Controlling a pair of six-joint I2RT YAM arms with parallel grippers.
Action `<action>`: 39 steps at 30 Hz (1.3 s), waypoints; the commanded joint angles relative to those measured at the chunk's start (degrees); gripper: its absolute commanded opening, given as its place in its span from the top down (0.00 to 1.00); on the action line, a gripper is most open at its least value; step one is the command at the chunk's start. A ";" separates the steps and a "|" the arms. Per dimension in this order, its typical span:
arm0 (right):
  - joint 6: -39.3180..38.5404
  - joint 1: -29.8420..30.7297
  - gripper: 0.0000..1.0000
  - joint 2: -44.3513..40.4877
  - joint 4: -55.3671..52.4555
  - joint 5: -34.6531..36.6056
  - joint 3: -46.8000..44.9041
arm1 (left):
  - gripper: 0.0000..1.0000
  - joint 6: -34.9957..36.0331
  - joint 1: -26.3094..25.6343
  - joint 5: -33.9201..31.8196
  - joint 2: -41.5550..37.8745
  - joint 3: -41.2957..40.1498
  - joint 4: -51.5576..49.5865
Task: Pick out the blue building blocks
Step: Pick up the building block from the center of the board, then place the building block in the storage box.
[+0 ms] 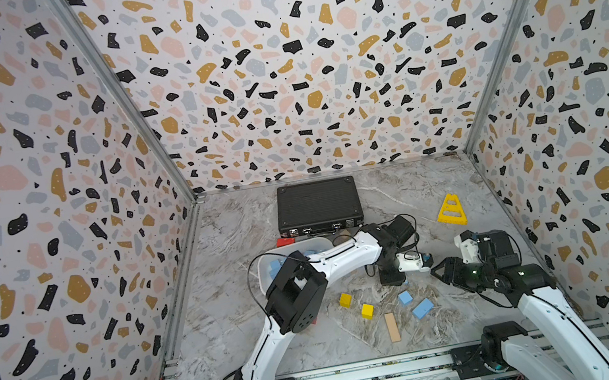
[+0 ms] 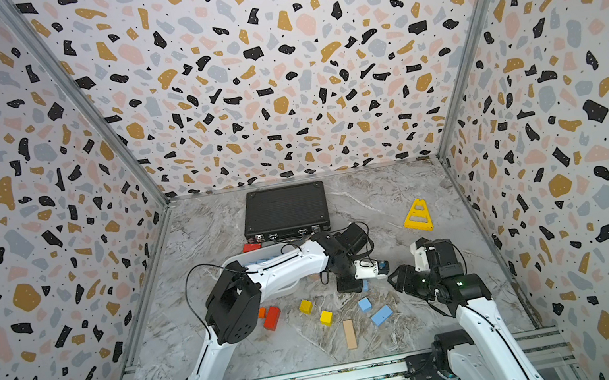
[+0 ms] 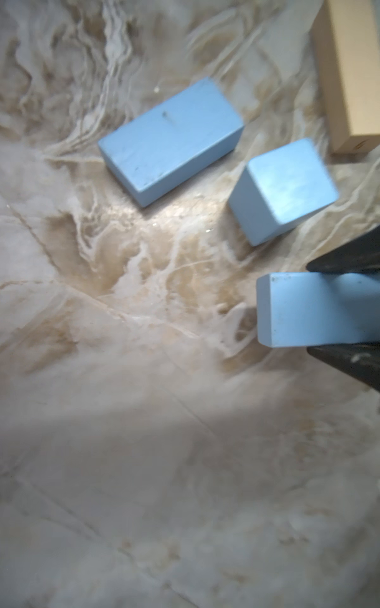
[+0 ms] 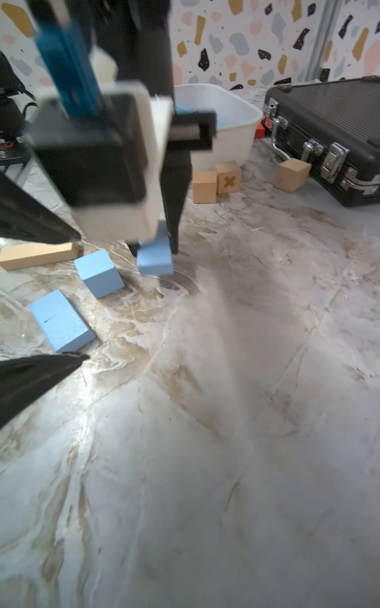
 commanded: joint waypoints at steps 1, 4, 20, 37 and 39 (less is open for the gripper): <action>-0.71 0.22 0.44 1.98 2.14 -1.23 3.47 | 0.78 -0.27 2.17 1.60 -7.32 -1.95 -4.05; -0.63 1.30 0.45 3.99 4.52 -1.49 5.16 | 0.77 -1.64 5.49 2.26 -11.78 -4.23 -6.27; 1.88 21.32 0.46 23.98 20.76 6.86 14.33 | 0.76 4.52 29.71 -1.04 -31.69 -28.64 -2.39; 1.66 24.30 0.46 24.51 19.22 9.84 14.22 | 0.71 15.03 34.71 -5.60 -23.08 -33.17 6.68; 1.66 24.30 0.46 24.19 19.13 9.98 13.96 | 0.70 14.88 34.71 -5.42 -22.99 -33.00 6.71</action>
